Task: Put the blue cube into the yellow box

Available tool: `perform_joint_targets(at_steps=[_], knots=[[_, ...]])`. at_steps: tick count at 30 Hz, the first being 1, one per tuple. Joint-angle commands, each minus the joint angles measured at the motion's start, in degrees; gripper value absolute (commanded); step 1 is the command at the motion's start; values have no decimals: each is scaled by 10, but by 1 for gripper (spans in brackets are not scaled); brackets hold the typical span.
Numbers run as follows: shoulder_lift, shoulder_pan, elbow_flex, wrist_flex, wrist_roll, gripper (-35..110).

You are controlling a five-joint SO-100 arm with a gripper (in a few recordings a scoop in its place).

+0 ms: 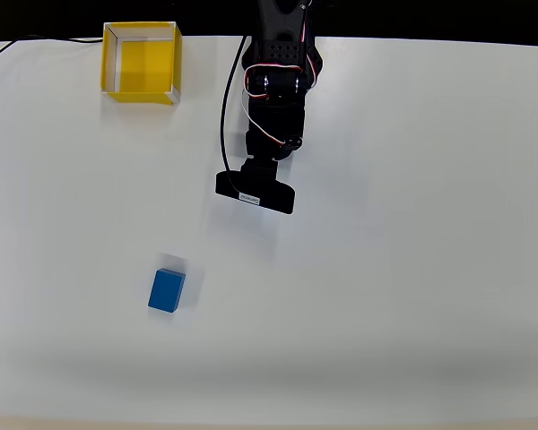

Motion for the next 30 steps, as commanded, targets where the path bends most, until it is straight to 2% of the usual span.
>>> perform_joint_targets(at_steps=[1, 16, 18, 21, 25, 30], knots=[[12, 17, 15, 4, -28, 0], [1, 29, 4, 10, -71, 0], [-58, 32, -52, 1, -73, 1], [-216, 48, -222, -25, -46, 4], [-373, 108, -425, -70, 8, 20], [-521, 193, -519, -197, 24, 33]])
